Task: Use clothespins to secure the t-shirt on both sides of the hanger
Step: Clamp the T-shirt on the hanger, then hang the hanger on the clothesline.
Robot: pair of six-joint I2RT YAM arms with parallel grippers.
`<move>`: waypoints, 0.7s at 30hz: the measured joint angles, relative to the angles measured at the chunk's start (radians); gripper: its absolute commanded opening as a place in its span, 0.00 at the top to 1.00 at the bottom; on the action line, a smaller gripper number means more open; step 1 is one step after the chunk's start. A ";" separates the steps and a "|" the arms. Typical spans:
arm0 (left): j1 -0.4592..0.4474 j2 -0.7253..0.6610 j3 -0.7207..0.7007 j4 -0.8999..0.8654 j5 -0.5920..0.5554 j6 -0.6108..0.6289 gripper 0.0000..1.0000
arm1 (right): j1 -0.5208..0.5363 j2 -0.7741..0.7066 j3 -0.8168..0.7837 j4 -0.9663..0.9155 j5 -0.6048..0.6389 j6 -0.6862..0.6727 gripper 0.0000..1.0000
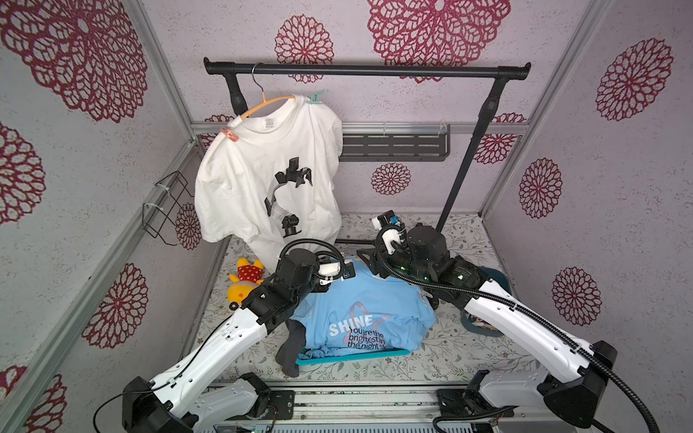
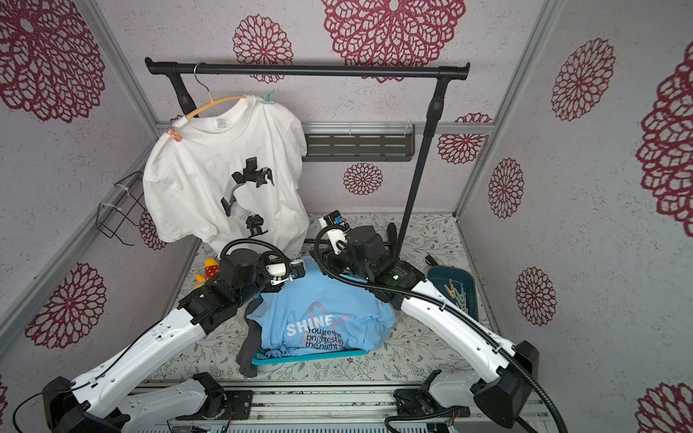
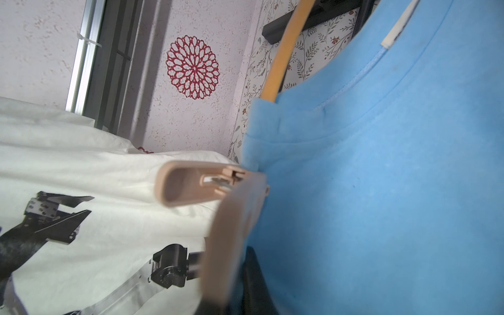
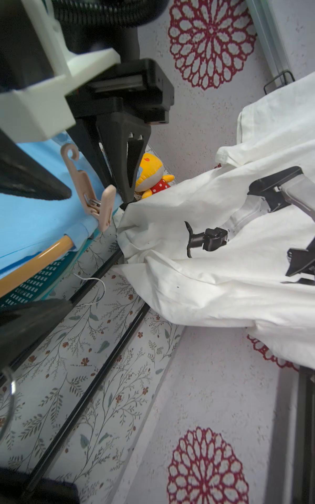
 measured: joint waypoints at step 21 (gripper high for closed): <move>0.000 -0.001 0.006 -0.029 -0.004 -0.030 1.00 | -0.063 -0.144 -0.131 -0.137 0.386 0.115 0.39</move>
